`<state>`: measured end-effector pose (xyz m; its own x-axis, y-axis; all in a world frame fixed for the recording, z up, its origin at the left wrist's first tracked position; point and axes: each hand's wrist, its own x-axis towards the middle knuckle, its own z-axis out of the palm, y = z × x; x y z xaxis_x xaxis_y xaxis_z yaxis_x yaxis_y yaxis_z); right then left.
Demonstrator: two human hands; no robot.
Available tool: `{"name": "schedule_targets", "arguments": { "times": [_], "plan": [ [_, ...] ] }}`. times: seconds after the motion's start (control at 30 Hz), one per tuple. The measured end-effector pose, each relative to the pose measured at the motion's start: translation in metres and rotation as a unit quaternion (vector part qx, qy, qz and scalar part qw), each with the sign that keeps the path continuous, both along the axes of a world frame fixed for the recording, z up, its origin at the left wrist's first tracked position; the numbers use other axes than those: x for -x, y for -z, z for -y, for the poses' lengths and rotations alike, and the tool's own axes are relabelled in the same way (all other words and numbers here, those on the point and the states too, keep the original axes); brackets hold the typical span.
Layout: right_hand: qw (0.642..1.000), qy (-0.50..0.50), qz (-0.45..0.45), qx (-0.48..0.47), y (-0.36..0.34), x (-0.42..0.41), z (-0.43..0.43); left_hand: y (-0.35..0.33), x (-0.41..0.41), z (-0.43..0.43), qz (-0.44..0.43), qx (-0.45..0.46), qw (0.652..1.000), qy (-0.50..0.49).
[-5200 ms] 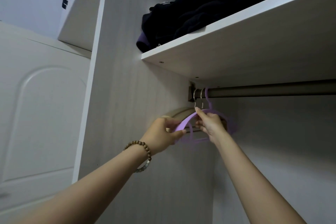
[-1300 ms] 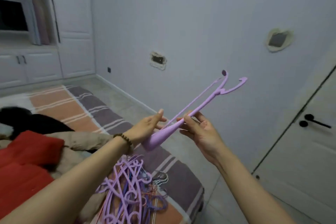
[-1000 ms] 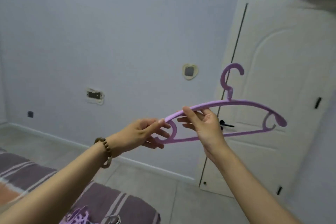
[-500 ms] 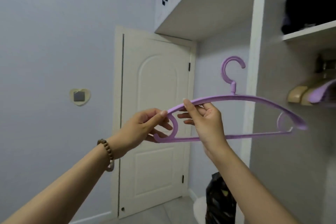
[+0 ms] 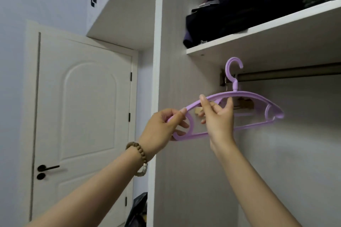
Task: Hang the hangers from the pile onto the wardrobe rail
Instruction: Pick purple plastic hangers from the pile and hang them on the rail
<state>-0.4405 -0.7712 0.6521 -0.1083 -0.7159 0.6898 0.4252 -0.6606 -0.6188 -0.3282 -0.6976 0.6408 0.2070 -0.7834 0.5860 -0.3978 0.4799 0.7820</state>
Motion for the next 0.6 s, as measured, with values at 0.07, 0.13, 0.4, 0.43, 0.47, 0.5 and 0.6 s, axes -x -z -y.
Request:
{"name": "schedule_targets", "arguments": {
  "times": [0.07,0.13,0.4,0.43,0.47,0.5,0.6],
  "plan": [
    [1.0,0.013,-0.016,-0.003,-0.002,0.018,0.026,-0.001,0.02,0.026,0.007,0.008,1.0,0.003],
    [0.999,0.028,-0.032,-0.003,-0.005,0.035,0.049,-0.005,0.036,0.05,0.011,0.012,1.0,0.013],
    [0.997,0.035,-0.055,-0.041,-0.029,0.084,0.139,-0.024,0.083,0.124,0.091,0.023,0.994,0.048],
    [0.997,0.034,-0.057,-0.045,-0.032,0.088,0.148,-0.027,0.084,0.131,0.111,0.026,0.992,0.044],
    [0.996,0.035,-0.058,-0.05,-0.036,0.09,0.159,-0.03,0.084,0.136,0.123,0.023,0.991,0.041],
    [0.996,0.038,-0.06,-0.056,-0.04,0.093,0.169,-0.033,0.084,0.142,0.128,0.015,0.991,0.04],
    [0.994,0.043,-0.072,-0.069,-0.049,0.095,0.193,-0.038,0.082,0.158,0.129,-0.016,0.991,0.044]
  ]
}}
